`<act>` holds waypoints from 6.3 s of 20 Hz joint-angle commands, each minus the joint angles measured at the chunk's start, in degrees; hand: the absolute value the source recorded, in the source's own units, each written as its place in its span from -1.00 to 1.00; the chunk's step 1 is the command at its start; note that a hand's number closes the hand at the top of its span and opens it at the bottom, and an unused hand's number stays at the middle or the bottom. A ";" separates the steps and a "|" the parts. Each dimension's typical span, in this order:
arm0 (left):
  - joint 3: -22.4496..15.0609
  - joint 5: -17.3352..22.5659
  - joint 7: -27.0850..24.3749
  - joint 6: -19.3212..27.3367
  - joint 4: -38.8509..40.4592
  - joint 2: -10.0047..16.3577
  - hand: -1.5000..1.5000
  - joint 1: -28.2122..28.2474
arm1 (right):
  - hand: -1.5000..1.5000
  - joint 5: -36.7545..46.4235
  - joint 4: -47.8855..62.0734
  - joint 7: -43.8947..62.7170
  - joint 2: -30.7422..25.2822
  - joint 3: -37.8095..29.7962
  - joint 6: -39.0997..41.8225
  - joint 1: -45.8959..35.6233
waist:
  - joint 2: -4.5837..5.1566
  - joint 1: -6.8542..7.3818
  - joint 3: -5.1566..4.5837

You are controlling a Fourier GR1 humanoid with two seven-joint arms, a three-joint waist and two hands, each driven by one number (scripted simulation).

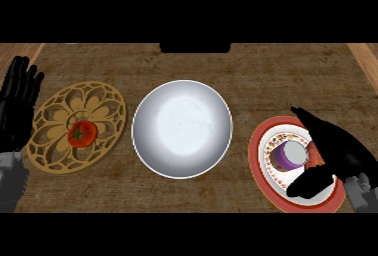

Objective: Pick the can from the plate and place it in the bowl

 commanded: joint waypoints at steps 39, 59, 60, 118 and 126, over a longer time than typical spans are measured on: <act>5.58 -4.86 2.23 -6.15 -0.53 -4.58 0.00 -1.05 | 1.00 24.86 25.40 -30.65 10.95 -9.08 7.78 -0.29 | 0.36 1.35 0.09; 1.91 -6.07 1.21 -6.49 0.89 -6.77 0.00 -7.07 | 1.00 22.02 45.65 -92.62 -9.49 -13.29 6.42 -25.66 | 3.53 8.05 0.52; 0.50 -6.37 1.92 -6.27 -0.16 -7.83 0.00 -7.21 | 1.00 20.60 47.60 -95.77 -8.52 -13.26 7.62 -26.93 | 3.29 8.53 0.52; 5.94 -6.76 2.54 -5.77 1.28 -6.07 0.00 -4.76 | -1.00 7.73 72.70 -86.71 38.79 -2.27 14.36 -41.09 | 0.51 1.06 0.02; 5.23 -8.66 0.21 -4.33 3.48 -7.75 0.00 -4.55 | -1.00 -1.56 77.44 -86.65 37.17 -17.66 9.06 -46.80 | 0.71 1.03 0.00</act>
